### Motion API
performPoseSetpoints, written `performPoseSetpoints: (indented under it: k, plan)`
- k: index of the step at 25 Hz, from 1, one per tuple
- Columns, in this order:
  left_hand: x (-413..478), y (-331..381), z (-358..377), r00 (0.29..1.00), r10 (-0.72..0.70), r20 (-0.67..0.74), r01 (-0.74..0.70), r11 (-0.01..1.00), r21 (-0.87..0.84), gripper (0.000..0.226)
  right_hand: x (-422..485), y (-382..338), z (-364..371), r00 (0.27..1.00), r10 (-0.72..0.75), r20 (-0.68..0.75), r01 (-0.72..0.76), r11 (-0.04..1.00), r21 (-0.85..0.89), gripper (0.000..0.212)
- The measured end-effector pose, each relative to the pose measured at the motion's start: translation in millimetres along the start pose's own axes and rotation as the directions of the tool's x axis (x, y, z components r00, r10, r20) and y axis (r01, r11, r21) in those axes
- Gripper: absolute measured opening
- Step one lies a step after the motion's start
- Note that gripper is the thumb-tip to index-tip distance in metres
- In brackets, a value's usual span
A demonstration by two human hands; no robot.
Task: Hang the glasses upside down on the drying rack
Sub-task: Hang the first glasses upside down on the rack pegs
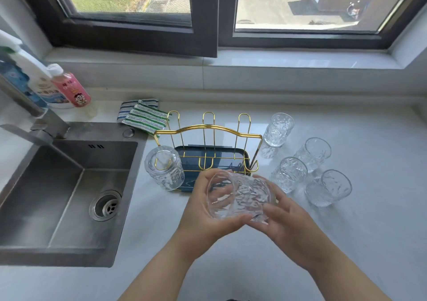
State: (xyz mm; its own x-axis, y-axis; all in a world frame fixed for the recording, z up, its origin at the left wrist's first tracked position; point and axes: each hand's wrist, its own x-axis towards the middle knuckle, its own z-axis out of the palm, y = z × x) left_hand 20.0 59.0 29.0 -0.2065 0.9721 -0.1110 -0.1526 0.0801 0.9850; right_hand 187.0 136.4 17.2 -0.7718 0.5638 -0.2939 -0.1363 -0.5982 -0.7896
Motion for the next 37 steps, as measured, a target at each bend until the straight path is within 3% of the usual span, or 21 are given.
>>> performPoseSetpoints:
  k: [3,5,7,9,12,15,22,32,37]
  plan:
    - [-6,7,-11,1.000,0.016,-0.018,-0.016,1.000,0.001,0.068,7,-18,19,0.998,-0.060,-0.012,0.058,0.994,-0.097,0.075]
    - [-8,13,-20,0.994,0.069,-0.089,-0.041,0.959,0.280,0.067,11,-31,33,0.984,-0.141,-0.106,0.106,0.952,-0.288,0.076]
    - [-6,17,-28,0.977,0.174,-0.127,-0.074,0.824,0.562,0.069,16,-42,49,0.959,-0.248,-0.136,0.140,0.833,-0.535,0.070]
    - [0,18,-34,0.953,0.272,-0.135,-0.094,0.687,0.721,0.075,24,-48,66,0.930,-0.351,-0.110,0.181,0.695,-0.696,0.072]
    - [14,17,-43,0.904,0.399,-0.153,-0.094,0.535,0.840,0.078,40,-51,87,0.877,-0.475,-0.071,0.185,0.471,-0.863,0.078]
    - [26,14,-50,0.899,0.407,-0.160,-0.079,0.511,0.856,0.081,59,-45,96,0.868,-0.491,-0.075,0.117,0.348,-0.930,0.084]
    - [44,7,-60,0.919,0.363,-0.152,-0.030,0.449,0.893,0.071,89,-22,83,0.885,-0.444,-0.138,0.013,0.319,-0.948,0.082]
    - [55,1,-61,0.939,0.322,-0.120,0.067,0.172,0.983,0.061,104,-6,67,0.909,-0.368,-0.193,-0.056,0.351,-0.935,0.086]
    - [56,-3,-61,0.945,0.304,-0.119,0.087,0.116,0.989,0.061,104,-2,63,0.918,-0.347,-0.190,-0.052,0.371,-0.927,0.090]
